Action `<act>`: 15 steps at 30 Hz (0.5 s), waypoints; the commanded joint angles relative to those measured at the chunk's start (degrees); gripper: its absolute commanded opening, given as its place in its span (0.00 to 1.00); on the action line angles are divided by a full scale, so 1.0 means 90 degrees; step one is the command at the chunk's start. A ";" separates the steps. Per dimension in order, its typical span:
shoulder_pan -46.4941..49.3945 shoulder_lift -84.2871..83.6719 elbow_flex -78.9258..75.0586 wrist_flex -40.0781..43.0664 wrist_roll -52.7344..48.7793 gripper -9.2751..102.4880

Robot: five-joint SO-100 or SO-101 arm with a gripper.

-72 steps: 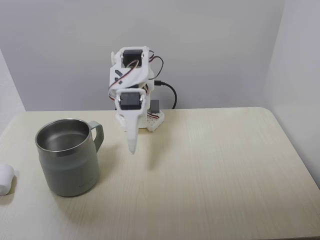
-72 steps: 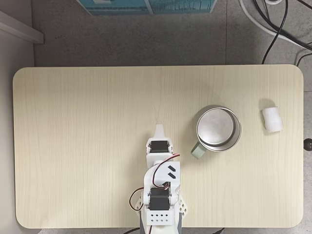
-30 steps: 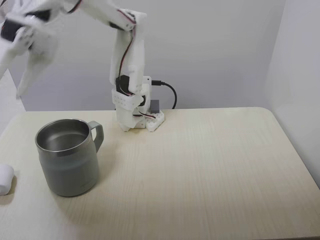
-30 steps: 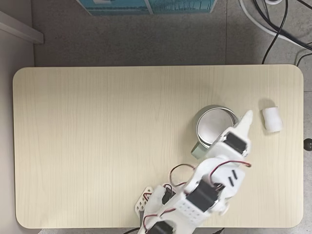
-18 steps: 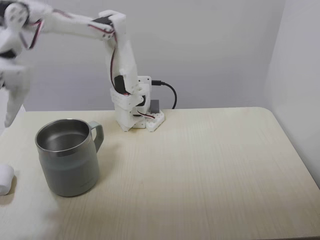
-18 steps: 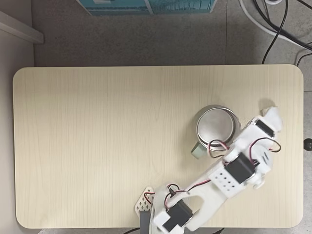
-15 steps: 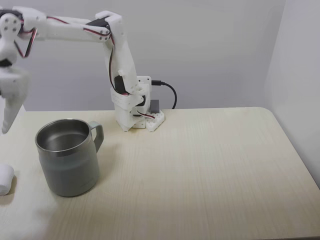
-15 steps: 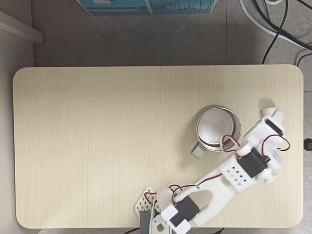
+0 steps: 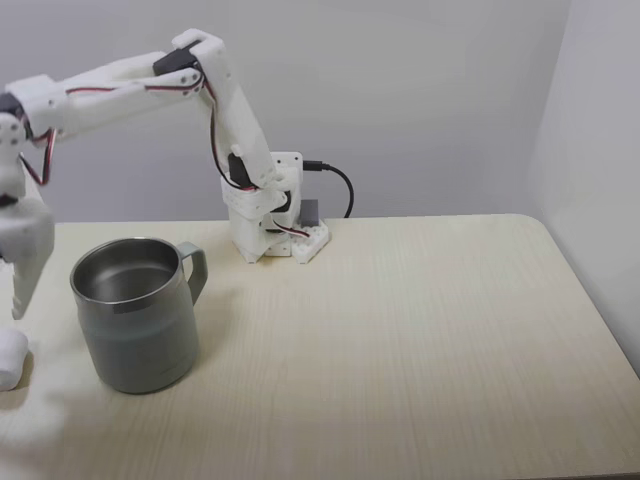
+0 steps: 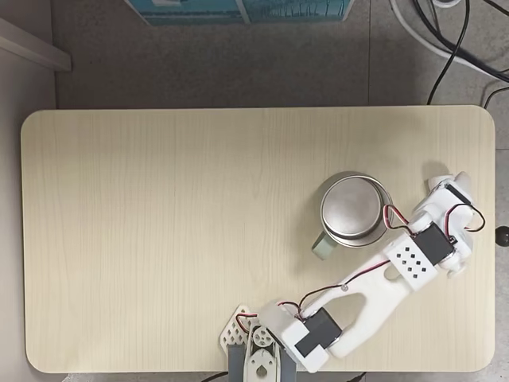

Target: Grasp a dressing and put it in the cup.

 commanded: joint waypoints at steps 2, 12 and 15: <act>0.0088 0.0264 0.0000 -0.0137 0.0049 0.29; 0.0254 0.0801 0.0176 -0.0186 0.0088 0.29; 0.0332 0.1016 0.0342 -0.0186 0.0098 0.29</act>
